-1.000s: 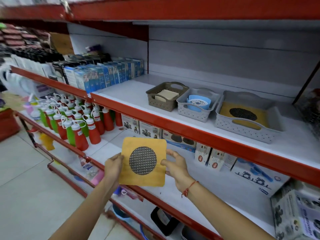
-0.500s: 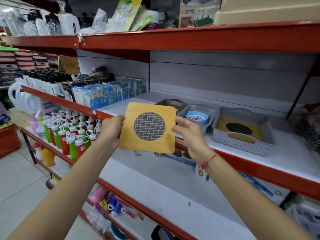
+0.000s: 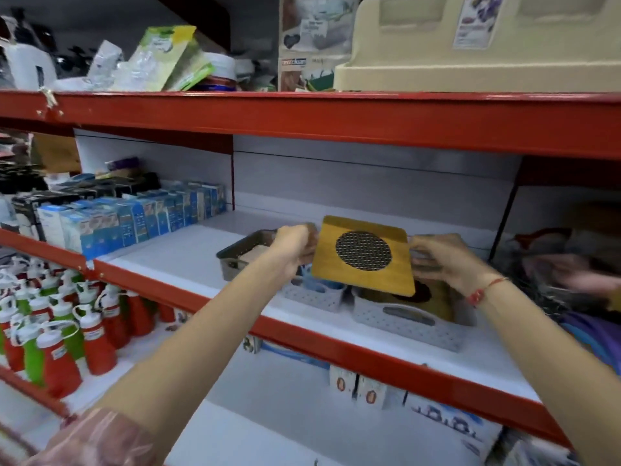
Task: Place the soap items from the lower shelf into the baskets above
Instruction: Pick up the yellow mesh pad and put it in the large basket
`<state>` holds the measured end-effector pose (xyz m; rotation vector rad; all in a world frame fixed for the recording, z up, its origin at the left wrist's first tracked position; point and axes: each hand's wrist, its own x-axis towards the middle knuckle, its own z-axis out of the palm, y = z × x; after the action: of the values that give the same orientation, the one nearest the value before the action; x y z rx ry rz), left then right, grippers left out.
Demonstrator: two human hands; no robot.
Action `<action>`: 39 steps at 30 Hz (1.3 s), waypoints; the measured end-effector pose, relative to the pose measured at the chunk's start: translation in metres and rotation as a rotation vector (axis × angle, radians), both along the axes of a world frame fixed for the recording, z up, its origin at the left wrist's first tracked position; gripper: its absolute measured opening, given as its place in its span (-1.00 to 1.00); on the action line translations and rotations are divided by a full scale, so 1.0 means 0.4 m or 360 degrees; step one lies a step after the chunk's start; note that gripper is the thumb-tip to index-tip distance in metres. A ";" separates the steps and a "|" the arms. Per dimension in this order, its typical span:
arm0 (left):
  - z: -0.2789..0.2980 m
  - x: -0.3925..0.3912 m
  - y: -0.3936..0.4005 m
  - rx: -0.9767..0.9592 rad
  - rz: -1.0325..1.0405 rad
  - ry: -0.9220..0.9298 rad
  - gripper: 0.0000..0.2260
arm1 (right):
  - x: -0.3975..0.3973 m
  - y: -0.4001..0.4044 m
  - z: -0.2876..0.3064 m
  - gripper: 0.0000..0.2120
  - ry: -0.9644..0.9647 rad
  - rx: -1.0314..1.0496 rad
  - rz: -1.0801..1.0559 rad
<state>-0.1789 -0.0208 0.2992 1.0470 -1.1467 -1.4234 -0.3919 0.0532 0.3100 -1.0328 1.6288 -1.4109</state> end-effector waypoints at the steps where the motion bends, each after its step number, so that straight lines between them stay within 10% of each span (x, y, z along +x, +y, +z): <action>1: 0.004 -0.038 -0.009 0.0007 -0.0051 -0.0025 -0.83 | -0.032 -0.008 0.003 -0.85 0.0067 0.0035 -0.0022; 9: -0.037 -0.234 -0.049 -0.0293 -0.0442 -0.0651 -0.91 | -0.177 -0.025 -0.043 -0.59 0.0976 0.0528 0.0161; 16: -0.060 -0.260 -0.075 -0.0674 -0.0839 -0.1493 -0.26 | -0.173 -0.046 -0.064 -0.23 0.1472 0.0730 0.0434; 23: -0.103 -0.266 -0.073 -0.1175 -0.0830 -0.1926 -0.78 | -0.161 -0.037 -0.096 -0.46 0.2053 0.0520 0.0352; 39: -0.101 -0.296 -0.047 -0.1203 -0.1119 -0.2558 -0.90 | -0.139 -0.027 -0.110 -0.66 0.2291 0.0582 0.0498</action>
<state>-0.2971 -0.0395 0.2589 1.1593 -3.0805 -0.1269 -0.4474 0.0424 0.2661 -2.1373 2.3089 0.0661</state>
